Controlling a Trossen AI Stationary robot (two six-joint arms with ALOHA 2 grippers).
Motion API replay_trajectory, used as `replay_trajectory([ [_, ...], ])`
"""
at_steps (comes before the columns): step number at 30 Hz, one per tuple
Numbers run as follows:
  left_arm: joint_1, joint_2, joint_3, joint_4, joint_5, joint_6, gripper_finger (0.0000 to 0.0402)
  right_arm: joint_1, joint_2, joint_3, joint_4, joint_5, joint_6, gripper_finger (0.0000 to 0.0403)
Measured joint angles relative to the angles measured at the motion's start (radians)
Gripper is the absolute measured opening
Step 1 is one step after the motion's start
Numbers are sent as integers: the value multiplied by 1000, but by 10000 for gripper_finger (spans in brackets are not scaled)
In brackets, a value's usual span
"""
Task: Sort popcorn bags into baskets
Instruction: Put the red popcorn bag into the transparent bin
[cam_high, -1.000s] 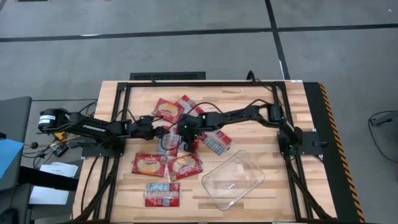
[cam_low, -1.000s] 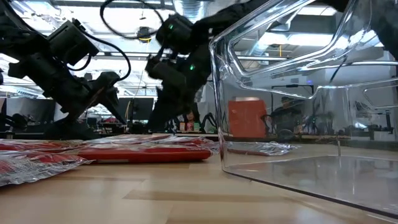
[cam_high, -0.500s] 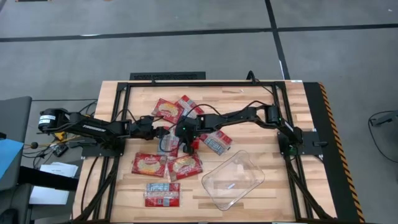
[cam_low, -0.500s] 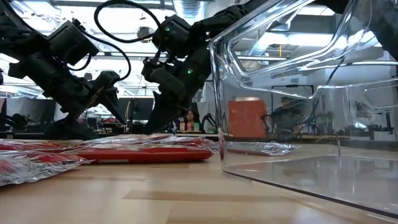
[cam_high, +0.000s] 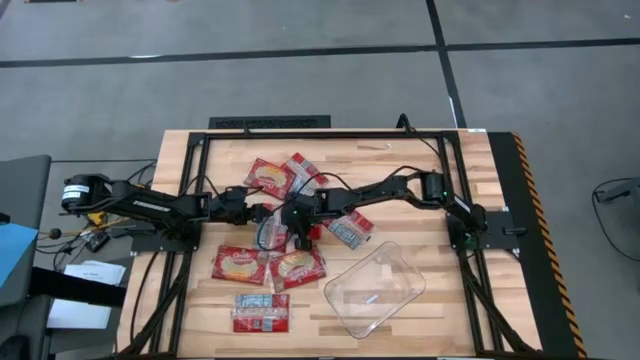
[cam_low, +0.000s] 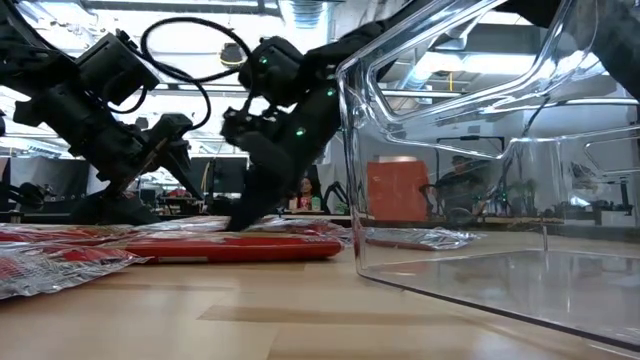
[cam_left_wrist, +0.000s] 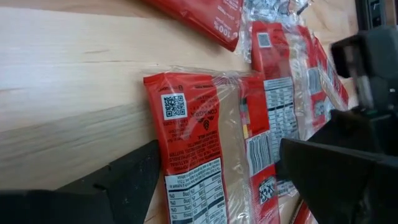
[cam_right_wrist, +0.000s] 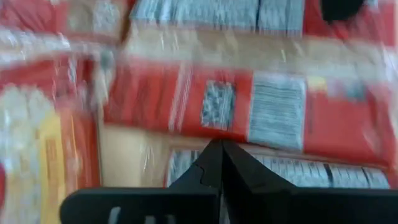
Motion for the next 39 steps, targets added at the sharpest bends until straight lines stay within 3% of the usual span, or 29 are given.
replay_trajectory([
  [8, 0, 6, 0, 18, 45, 39, 319, 7, 7, 0, 17, -9, -6, 18],
  [15, 0, 13, 0, 57, 55, 40, 280, -15, 7, -1, 49, -14, -7, 23],
  [22, -1, 15, -1, 105, 105, 41, 192, -29, 7, -1, 80, 0, -10, 20],
  [30, -1, 13, 0, 123, 85, 0, 24, -44, -31, -1, -10, 0, 2, 25],
  [39, 2, -46, 26, 169, 89, 23, 7, -96, -336, 1, -299, 27, -52, 18],
])
